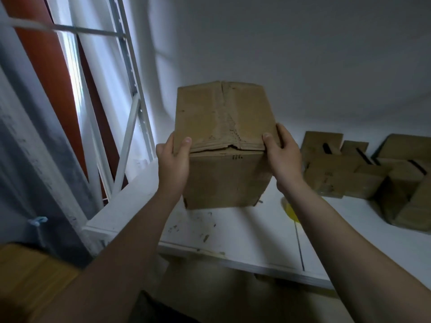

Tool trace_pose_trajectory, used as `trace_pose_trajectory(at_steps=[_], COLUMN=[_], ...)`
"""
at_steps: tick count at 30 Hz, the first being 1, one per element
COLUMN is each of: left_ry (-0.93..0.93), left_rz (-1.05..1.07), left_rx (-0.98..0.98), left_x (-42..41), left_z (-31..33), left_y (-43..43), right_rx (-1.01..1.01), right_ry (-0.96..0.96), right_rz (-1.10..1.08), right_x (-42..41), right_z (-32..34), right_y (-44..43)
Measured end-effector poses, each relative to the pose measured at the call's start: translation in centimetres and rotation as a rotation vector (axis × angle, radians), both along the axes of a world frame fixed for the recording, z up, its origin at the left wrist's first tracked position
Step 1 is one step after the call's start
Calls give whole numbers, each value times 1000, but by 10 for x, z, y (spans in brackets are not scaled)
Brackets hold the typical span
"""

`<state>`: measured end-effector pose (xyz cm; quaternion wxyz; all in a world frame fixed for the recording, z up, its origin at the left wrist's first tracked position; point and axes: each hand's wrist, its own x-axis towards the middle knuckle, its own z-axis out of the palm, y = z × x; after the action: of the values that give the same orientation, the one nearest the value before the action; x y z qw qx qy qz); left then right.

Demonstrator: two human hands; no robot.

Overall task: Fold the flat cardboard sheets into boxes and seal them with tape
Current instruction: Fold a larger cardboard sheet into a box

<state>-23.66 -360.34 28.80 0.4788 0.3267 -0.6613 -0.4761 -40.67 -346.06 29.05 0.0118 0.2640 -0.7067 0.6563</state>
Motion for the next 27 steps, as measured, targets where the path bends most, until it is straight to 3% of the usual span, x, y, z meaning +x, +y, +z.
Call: trace_pose_trajectory(at_steps=[9, 18, 27], left_ry=[2, -105, -63], left_rz=[-13, 28, 94], left_rx=[-19, -169, -59], left_x=[15, 41, 55], left_z=[46, 56, 43], left_y=[43, 28, -15], right_rx=[97, 44, 188], right_ry=[-62, -227, -57], right_rz=[-13, 114, 136], right_x=[21, 53, 58], right_z=[19, -9, -11], right_y=[57, 36, -3])
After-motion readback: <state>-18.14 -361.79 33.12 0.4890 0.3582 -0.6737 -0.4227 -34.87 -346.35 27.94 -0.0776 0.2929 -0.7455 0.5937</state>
